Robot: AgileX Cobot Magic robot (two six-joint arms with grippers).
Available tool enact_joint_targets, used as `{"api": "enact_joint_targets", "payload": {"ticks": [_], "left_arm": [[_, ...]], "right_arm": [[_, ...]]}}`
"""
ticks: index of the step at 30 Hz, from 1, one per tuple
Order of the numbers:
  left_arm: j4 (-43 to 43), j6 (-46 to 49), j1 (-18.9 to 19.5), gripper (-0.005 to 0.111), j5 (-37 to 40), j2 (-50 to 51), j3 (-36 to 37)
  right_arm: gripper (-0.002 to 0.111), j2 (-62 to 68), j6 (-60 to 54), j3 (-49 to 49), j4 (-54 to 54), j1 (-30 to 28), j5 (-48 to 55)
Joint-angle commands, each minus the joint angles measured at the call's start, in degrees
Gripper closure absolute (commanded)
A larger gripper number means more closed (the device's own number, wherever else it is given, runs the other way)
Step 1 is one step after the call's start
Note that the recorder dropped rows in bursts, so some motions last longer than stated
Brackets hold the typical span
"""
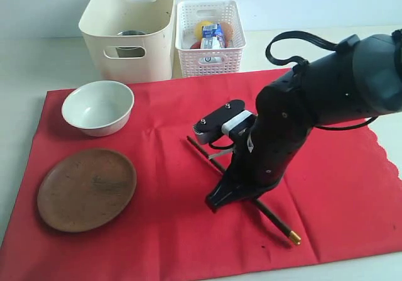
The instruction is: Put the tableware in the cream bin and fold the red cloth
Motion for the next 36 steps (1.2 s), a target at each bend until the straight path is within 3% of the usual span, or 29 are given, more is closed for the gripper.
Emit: {"api": "enact_joint_targets", "payload": {"ticks": [1, 10, 23, 36], "left_arm": [[-0.3, 0.0, 0.2, 0.107, -0.2, -0.2, 0.0], [-0.3, 0.0, 0.2, 0.107, -0.2, -0.2, 0.0], [-0.3, 0.0, 0.2, 0.107, -0.2, -0.2, 0.0], [-0.3, 0.0, 0.2, 0.107, -0.2, -0.2, 0.0]], "right_arm": [[0.108, -4.1, -0.6, 0.2, -0.4, 0.0, 0.8], [0.108, -5.2, -0.6, 0.2, -0.4, 0.0, 1.5], [0.108, -5.2, -0.6, 0.2, -5.4, 0.0, 11.7], [0.108, -2.4, -0.4, 0.3, -2.5, 0.0, 3.5]]}}
